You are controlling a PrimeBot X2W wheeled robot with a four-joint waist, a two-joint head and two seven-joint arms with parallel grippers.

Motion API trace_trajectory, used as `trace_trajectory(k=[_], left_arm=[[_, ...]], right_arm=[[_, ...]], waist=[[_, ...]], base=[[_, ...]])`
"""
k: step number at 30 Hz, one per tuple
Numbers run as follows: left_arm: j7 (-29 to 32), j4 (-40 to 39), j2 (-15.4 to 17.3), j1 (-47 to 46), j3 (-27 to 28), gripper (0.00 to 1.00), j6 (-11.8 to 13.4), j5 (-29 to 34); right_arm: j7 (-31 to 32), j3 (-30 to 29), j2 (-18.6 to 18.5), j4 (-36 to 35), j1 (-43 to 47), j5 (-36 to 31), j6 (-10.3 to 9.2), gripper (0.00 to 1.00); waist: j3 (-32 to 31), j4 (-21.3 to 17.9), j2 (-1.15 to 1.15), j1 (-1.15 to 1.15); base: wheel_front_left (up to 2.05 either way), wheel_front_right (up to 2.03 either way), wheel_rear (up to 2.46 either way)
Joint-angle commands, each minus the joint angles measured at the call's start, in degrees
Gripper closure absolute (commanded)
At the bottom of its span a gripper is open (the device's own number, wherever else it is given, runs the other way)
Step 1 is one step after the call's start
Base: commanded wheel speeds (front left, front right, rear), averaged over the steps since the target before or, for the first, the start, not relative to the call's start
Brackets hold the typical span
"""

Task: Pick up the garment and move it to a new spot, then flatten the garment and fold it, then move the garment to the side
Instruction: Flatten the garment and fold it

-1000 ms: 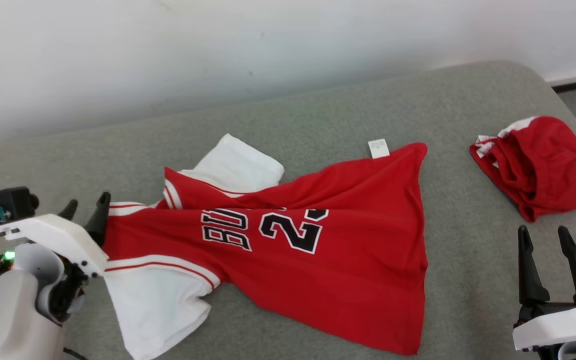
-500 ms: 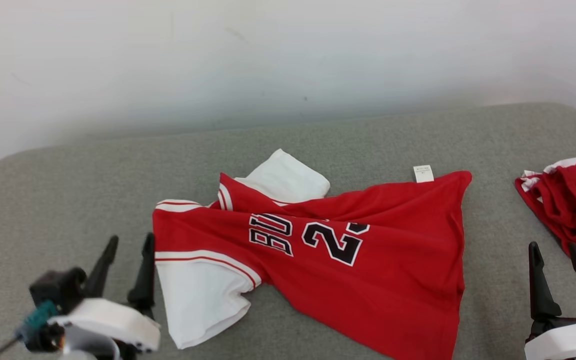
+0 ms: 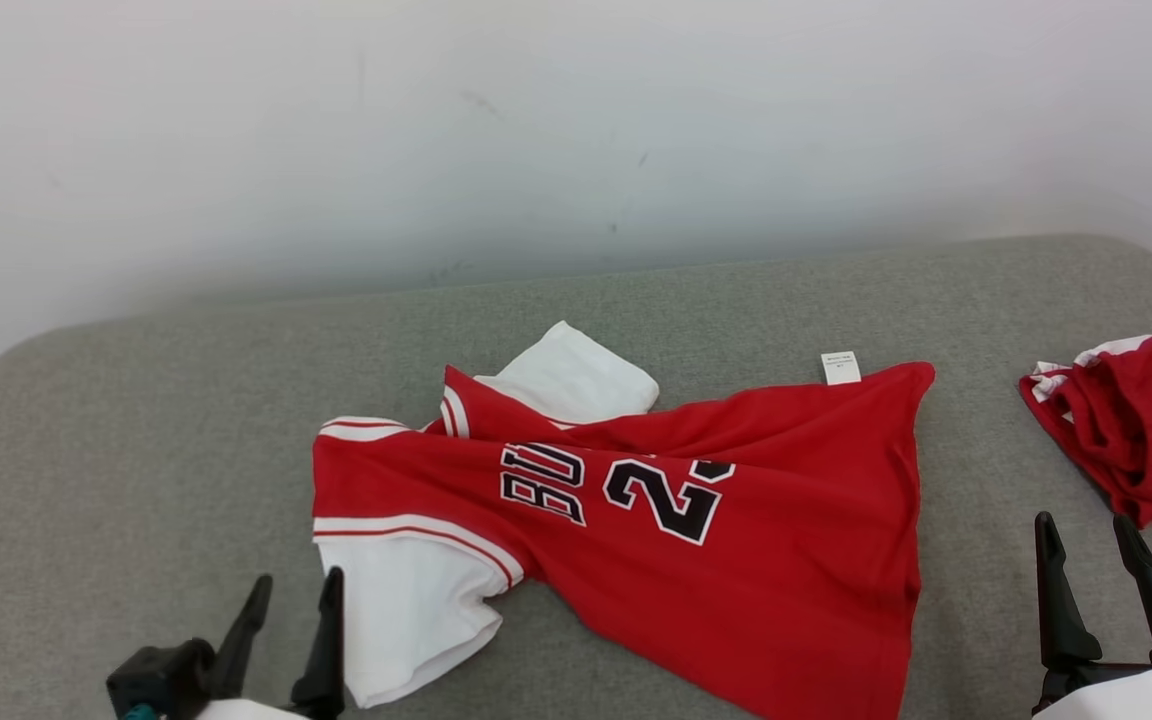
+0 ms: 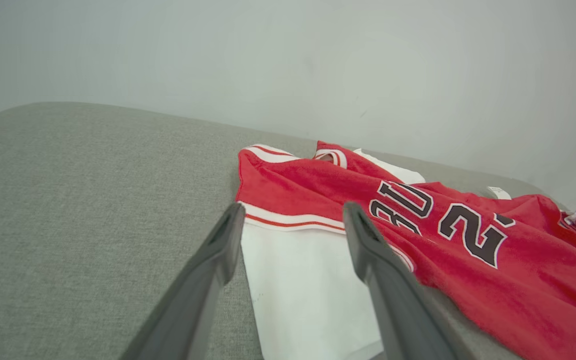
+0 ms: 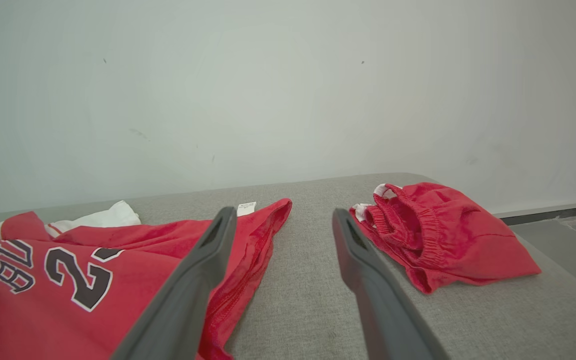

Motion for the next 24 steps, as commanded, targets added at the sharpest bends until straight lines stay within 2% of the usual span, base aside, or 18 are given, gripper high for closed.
trace_trajectory(k=[1,5,11,15,24], left_arm=[[-0.53,-0.41,0.69,0.02,0.43,0.00,0.03,0.34],[-1.03,-1.44,1.13,1.16,0.36,0.00,-0.43,1.81],[-1.43,-4.42,0.00,2.48,2.33,0.00,0.80,3.65],[-1.41,-7.47,-1.90,4.02,4.86,0.00,1.16,5.63],[-1.43,-11.10,-4.78,6.57,9.12,0.00,0.08,9.84]], right_arm=[[-0.17,0.03,-0.20,-0.28,0.65,0.15,-0.15,0.00],[-0.59,0.31,-0.25,-0.49,1.32,0.24,-0.15,0.00],[-1.54,1.42,-0.26,-2.43,2.08,0.49,-0.15,0.00],[-2.64,4.48,-0.78,-3.82,2.56,1.31,-0.15,0.00],[-4.39,9.50,-2.11,-5.00,3.41,3.35,-0.15,0.00]], waist=[[-0.13,-0.26,0.00,0.00],[-1.02,-1.04,0.00,0.00],[-1.59,-1.92,0.00,0.00],[-2.00,-2.20,0.00,0.00],[-3.54,-1.90,0.00,0.00]], base=[[0.00,0.00,0.00],[0.00,0.00,0.00],[0.00,0.00,0.00],[0.00,0.00,0.00],[0.00,0.00,0.00]])
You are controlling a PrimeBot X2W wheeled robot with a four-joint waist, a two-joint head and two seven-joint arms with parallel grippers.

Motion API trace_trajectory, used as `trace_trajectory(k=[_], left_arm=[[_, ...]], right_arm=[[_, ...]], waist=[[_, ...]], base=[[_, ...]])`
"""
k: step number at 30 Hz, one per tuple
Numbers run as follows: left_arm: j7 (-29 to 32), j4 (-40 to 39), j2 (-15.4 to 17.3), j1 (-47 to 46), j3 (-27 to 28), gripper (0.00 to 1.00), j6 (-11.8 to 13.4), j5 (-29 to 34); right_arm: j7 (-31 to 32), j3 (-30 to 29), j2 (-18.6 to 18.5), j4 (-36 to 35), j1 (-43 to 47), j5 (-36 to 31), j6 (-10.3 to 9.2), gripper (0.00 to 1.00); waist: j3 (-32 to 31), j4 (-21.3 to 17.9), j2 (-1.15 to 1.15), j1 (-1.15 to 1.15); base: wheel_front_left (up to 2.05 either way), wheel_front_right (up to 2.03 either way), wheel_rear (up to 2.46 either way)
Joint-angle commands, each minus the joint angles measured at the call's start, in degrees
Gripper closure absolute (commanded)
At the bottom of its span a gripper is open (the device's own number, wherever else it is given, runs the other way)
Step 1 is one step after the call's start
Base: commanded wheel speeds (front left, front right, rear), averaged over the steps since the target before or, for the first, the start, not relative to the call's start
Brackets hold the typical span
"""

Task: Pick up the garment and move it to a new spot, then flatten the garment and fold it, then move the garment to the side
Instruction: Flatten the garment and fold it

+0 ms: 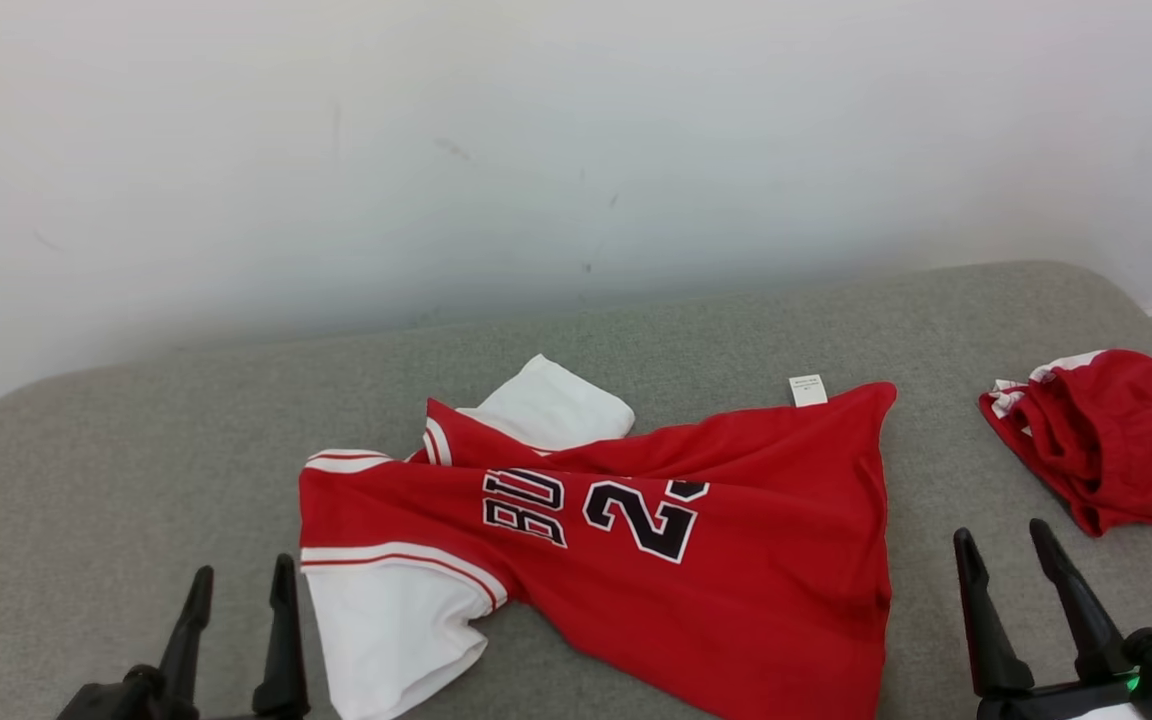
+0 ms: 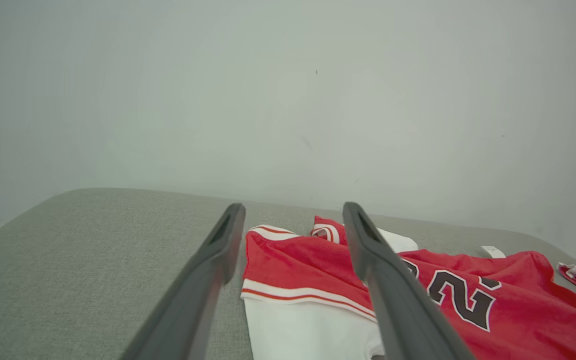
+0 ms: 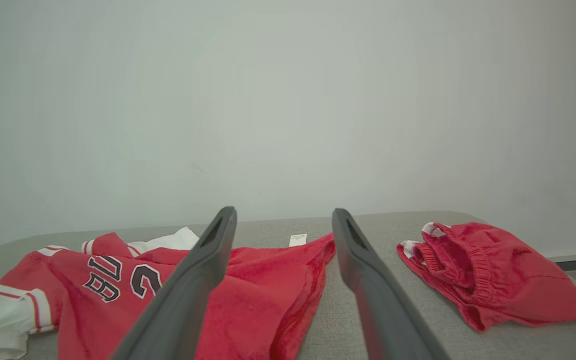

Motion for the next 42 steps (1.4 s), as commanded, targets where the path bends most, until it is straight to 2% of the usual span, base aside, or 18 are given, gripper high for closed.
trace_trajectory(k=[1,17,30,33,38,42], left_arm=[[-0.08,-0.23,-0.22,1.17,0.73,0.00,-0.40,1.23],[-0.09,1.59,-3.06,1.78,4.24,0.00,-3.57,4.29],[-0.09,3.20,-3.81,1.07,4.20,0.00,-5.19,5.28],[-0.10,4.07,-3.81,0.63,2.87,0.00,-5.77,5.17],[2.32,5.14,-3.32,0.58,1.65,0.00,-6.04,4.98],[7.35,5.51,-3.09,1.06,0.65,0.00,-5.92,4.53]], right_arm=[[-0.50,0.49,-0.51,-0.11,0.78,0.27,-0.15,0.00],[-1.51,3.03,-0.19,0.77,0.62,0.87,-0.15,0.00],[-1.47,4.05,-1.15,1.51,0.54,0.85,-0.15,0.00],[-1.24,2.25,-2.36,1.85,2.40,1.31,-0.15,0.00],[1.13,1.97,-4.19,1.79,4.91,2.64,-0.15,0.00],[5.69,4.87,-5.39,3.06,6.42,4.70,-0.15,0.00]], waist=[[-0.36,0.16,0.00,0.00],[-1.37,1.41,0.00,0.00],[-0.93,1.61,0.00,0.00],[-0.70,1.90,0.00,0.00],[-0.28,1.89,0.00,0.00],[0.22,1.69,0.00,0.00]], base=[[0.00,0.00,0.00],[0.00,0.00,0.00],[0.00,0.00,0.00],[0.00,0.00,0.00],[0.00,0.00,0.00],[0.00,0.00,0.00]])
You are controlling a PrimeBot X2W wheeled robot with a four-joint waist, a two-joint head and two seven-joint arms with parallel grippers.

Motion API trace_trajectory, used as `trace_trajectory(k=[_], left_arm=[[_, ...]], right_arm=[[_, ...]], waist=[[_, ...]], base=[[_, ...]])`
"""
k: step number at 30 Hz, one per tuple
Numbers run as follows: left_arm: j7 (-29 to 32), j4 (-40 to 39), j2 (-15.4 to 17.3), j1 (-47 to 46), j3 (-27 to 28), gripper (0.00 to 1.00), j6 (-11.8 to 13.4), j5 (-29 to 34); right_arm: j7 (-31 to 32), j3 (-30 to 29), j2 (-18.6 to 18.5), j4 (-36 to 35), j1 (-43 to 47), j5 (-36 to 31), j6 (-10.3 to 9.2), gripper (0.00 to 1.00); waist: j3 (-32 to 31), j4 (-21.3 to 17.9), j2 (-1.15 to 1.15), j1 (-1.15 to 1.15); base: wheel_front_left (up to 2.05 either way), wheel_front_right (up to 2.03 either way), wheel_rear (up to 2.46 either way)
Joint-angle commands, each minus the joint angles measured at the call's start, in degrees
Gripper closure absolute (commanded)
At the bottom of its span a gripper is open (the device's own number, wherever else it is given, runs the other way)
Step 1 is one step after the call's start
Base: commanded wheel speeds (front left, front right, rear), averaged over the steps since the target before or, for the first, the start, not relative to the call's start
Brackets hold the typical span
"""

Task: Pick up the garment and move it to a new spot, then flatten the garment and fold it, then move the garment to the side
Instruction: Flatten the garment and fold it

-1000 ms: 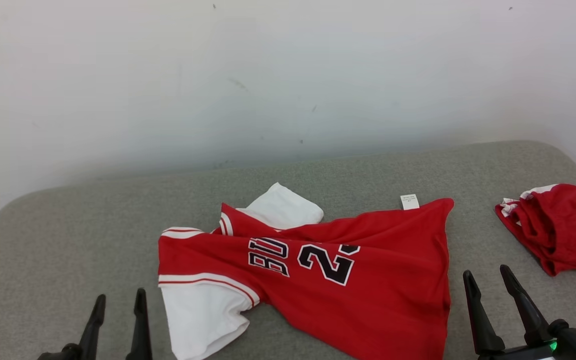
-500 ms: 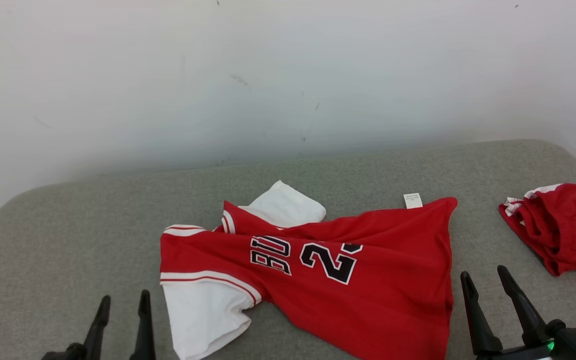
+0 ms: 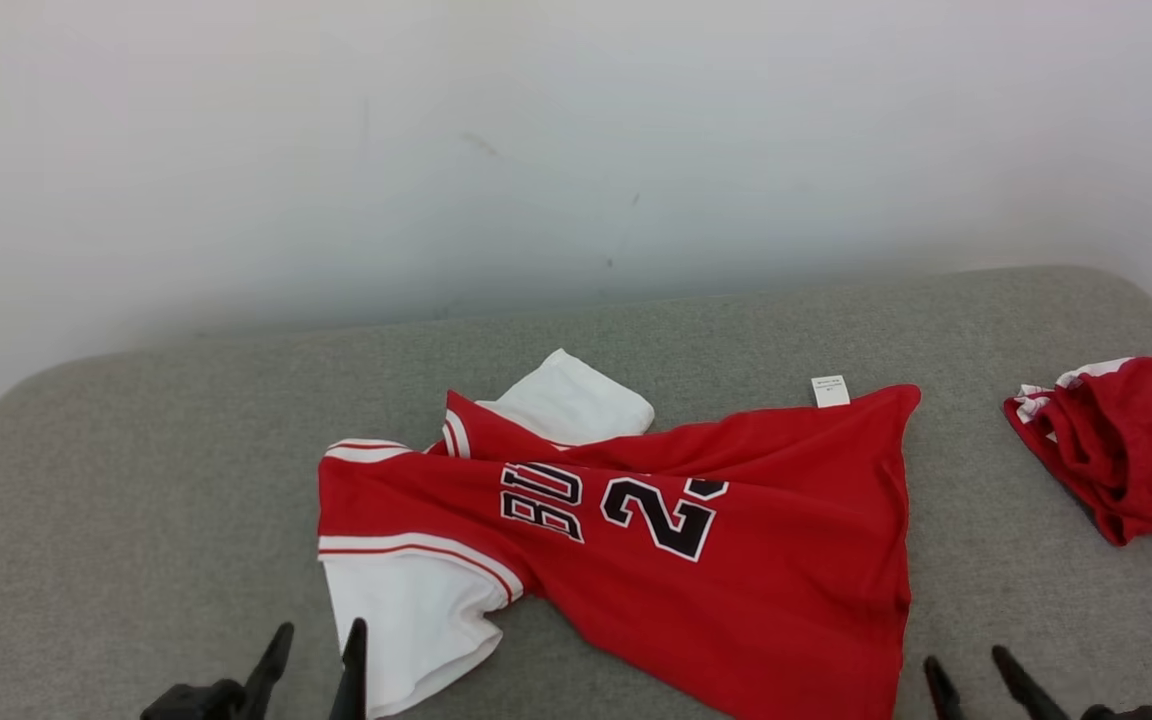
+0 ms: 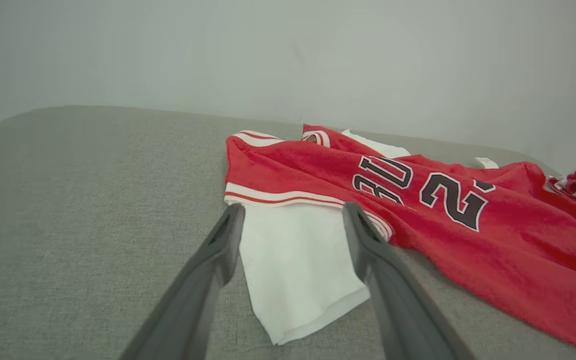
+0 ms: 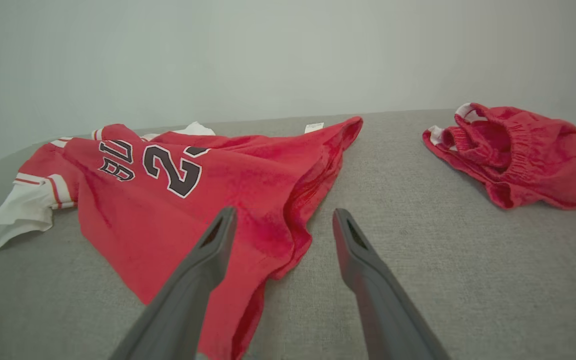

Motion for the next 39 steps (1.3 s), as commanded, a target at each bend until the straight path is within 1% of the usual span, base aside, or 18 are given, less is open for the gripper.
trace_trajectory(k=[1,5,8,14,20,23,32,33,34,35,36,37,38,39], left_arm=[[0.59,-0.17,0.37,0.23,0.13,0.00,0.25,-0.54],[4.83,0.58,0.44,0.42,-0.22,0.00,0.94,-1.28],[7.19,1.50,0.60,-0.29,-0.81,0.00,0.88,-1.28],[11.14,4.84,0.81,-1.84,-2.16,0.00,0.12,-2.33],[13.99,8.25,1.22,-3.98,-3.36,0.00,-0.19,-2.59],[15.53,9.75,1.23,-5.21,-3.42,0.00,0.35,-2.78],[17.43,15.83,1.69,-8.95,-4.35,0.00,0.04,-3.39],[17.32,16.07,1.51,-9.08,-4.56,0.16,-0.13,-3.57],[17.34,16.30,1.38,-9.11,-4.86,0.44,-0.15,-3.82],[17.26,16.43,1.26,-9.11,-5.17,0.60,-0.30,-4.01],[17.15,16.46,1.07,-9.12,-5.42,0.87,-0.45,-4.30],[17.00,16.51,1.01,-9.13,-5.50,1.00,-0.54,-4.47],[16.72,16.42,1.00,-9.14,-5.60,1.00,-0.57,-4.68],[16.34,16.30,1.04,-9.15,-5.60,1.00,-0.63,-4.84]], right_arm=[[0.60,0.77,-0.21,0.34,0.40,0.67,-0.15,0.00],[5.25,5.10,-0.12,2.42,0.31,4.62,-0.14,0.00],[8.03,7.06,0.22,4.45,-0.48,6.64,-0.14,0.00],[10.40,9.42,1.17,8.38,-2.86,8.17,-0.14,0.00],[9.81,13.21,1.78,12.30,-5.79,9.01,-0.14,0.00],[8.47,14.68,1.89,14.23,-7.34,9.11,-0.14,0.00],[5.60,18.66,2.10,18.73,-10.80,10.20,-0.14,0.00],[5.50,19.12,2.01,19.07,-11.10,10.45,-0.14,0.03],[5.30,19.62,1.90,19.34,-11.37,10.77,-0.14,0.33],[5.39,20.11,1.81,19.58,-11.53,11.12,-0.14,0.54],[5.22,20.60,1.71,19.82,-11.68,11.45,-0.14,0.67],[4.96,21.18,1.62,19.95,-11.85,11.87,-0.14,0.85],[4.58,21.64,1.51,20.06,-12.15,12.26,-0.14,1.00],[4.29,22.00,1.35,20.14,-12.47,12.64,-0.14,1.00]], waist=[[0.15,-0.06,0.00,0.00],[0.66,0.08,0.00,0.00],[1.11,0.37,0.00,0.00],[1.97,0.59,0.00,0.00],[3.12,0.47,0.00,0.00],[3.90,0.33,0.00,0.00],[5.11,-0.61,0.00,0.00],[5.13,-0.67,0.00,0.00],[5.10,-0.72,0.00,0.00],[5.06,-0.74,0.00,0.00],[5.03,-0.75,0.00,0.00],[4.97,-0.74,0.00,0.00],[4.93,-0.70,0.00,0.00],[4.87,-0.63,0.00,0.00]], base=[[0.00,0.00,0.00],[0.00,0.00,0.00],[0.00,0.00,0.00],[0.00,0.00,0.00],[0.00,0.00,0.00],[0.00,0.00,0.00],[0.00,0.00,0.00],[0.00,0.00,0.00],[0.00,0.00,0.00],[0.00,0.00,0.00],[0.00,0.00,0.00],[0.00,0.00,0.00],[0.00,0.00,0.00],[0.00,0.00,0.00]])
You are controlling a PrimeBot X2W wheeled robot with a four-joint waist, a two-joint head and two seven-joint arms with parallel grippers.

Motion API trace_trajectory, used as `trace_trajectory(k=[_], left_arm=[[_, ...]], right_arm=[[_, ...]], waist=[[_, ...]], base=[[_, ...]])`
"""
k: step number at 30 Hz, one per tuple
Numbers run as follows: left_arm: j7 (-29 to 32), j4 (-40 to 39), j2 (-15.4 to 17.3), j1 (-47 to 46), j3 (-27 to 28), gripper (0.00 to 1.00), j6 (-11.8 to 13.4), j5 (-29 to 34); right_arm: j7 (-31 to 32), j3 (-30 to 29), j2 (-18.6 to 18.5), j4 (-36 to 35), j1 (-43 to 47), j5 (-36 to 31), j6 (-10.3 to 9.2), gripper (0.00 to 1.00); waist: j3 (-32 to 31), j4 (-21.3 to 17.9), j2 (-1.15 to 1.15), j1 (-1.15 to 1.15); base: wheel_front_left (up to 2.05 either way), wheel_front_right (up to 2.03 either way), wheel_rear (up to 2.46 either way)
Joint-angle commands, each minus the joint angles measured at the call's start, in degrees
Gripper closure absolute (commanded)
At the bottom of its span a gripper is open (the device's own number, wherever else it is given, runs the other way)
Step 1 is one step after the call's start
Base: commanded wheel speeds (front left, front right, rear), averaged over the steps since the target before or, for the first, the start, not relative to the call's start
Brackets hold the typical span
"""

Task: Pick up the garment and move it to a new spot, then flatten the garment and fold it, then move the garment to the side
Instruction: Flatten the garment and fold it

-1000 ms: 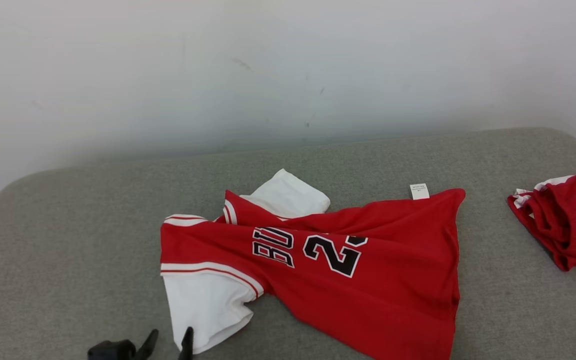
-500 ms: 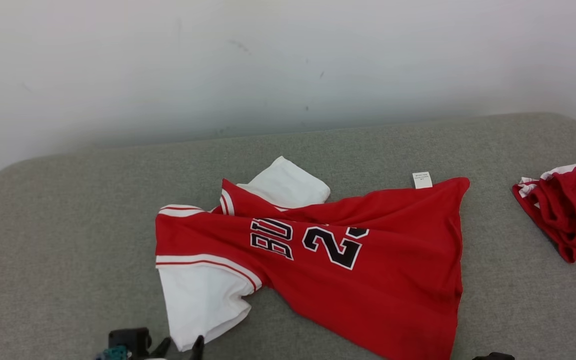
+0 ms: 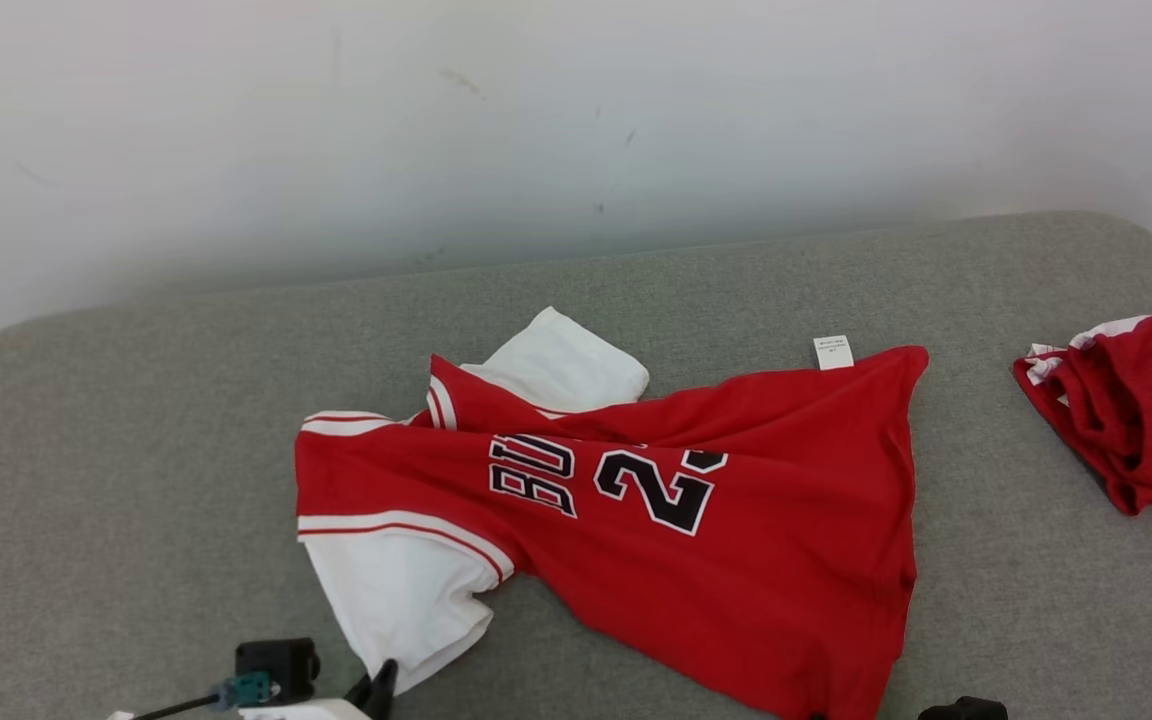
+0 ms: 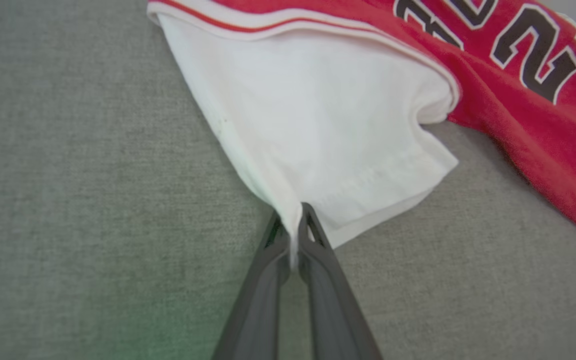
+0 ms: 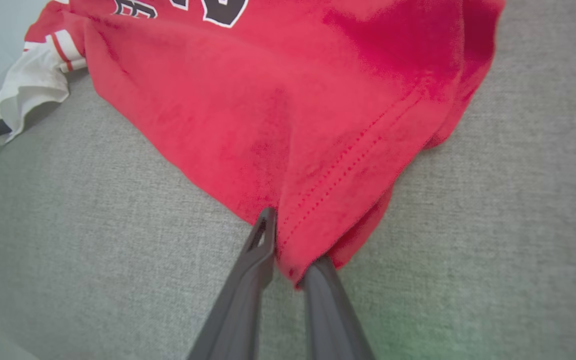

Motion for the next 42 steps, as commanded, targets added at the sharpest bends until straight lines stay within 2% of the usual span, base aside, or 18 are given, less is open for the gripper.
trace_trajectory(k=[1,7,14,21,26,31,35,36,42], left_arm=[[-0.15,0.33,-0.04,0.30,-0.23,1.00,-0.19,-0.79],[-2.74,-2.38,0.78,0.25,0.57,1.00,-0.19,-1.20],[-5.89,-7.14,2.14,-0.59,0.84,1.00,-0.65,-1.69],[-7.86,-11.85,6.10,-6.48,1.30,1.00,-1.54,-1.07],[-5.73,-12.65,9.79,-16.23,-0.15,1.00,-2.12,-1.60],[-4.03,-9.47,13.39,-30.14,-3.54,1.00,-2.57,-2.53],[-3.77,-4.62,14.56,-41.88,-7.13,1.00,-2.61,-5.67],[-3.77,-4.62,14.56,-41.88,-7.13,1.00,-2.61,-5.67],[-5.33,4.02,16.12,-58.23,-14.01,1.00,-2.51,-8.52]], right_arm=[[-0.58,0.66,-0.37,0.44,-0.79,0.88,-0.13,1.00],[-4.69,1.62,-1.99,-0.59,-2.03,2.22,-0.13,1.00],[-9.14,1.73,-4.47,-5.50,-3.07,5.52,-0.13,1.00],[-7.78,3.98,-8.65,-11.01,-9.65,9.88,-0.13,1.00],[-6.20,4.49,-11.72,-13.65,-18.40,13.26,-0.13,1.00],[-3.52,4.35,-14.43,-13.95,-29.74,18.29,-0.13,1.00],[-1.42,5.37,-16.60,-11.39,-40.06,20.67,-0.13,1.00],[-1.42,5.37,-16.60,-11.39,-40.06,20.67,-0.13,1.00],[-0.77,5.35,-18.10,-4.61,-55.23,24.66,-0.13,1.00]], waist=[[-0.13,0.14,0.00,0.00],[-0.84,0.77,0.00,0.00],[-1.19,1.13,0.00,0.00],[2.05,0.66,0.00,0.00],[6.52,0.91,0.00,0.00],[12.09,1.45,0.00,0.00],[15.78,2.08,0.00,0.00],[15.78,2.08,0.00,0.00],[19.63,2.67,0.00,0.00]], base=[[0.00,0.00,0.00],[0.00,0.00,0.00],[0.00,0.00,0.00],[0.00,0.00,0.00],[0.00,0.00,0.00],[0.00,0.00,0.00],[0.00,0.00,0.00],[0.00,0.00,0.00],[0.00,0.00,0.00]])
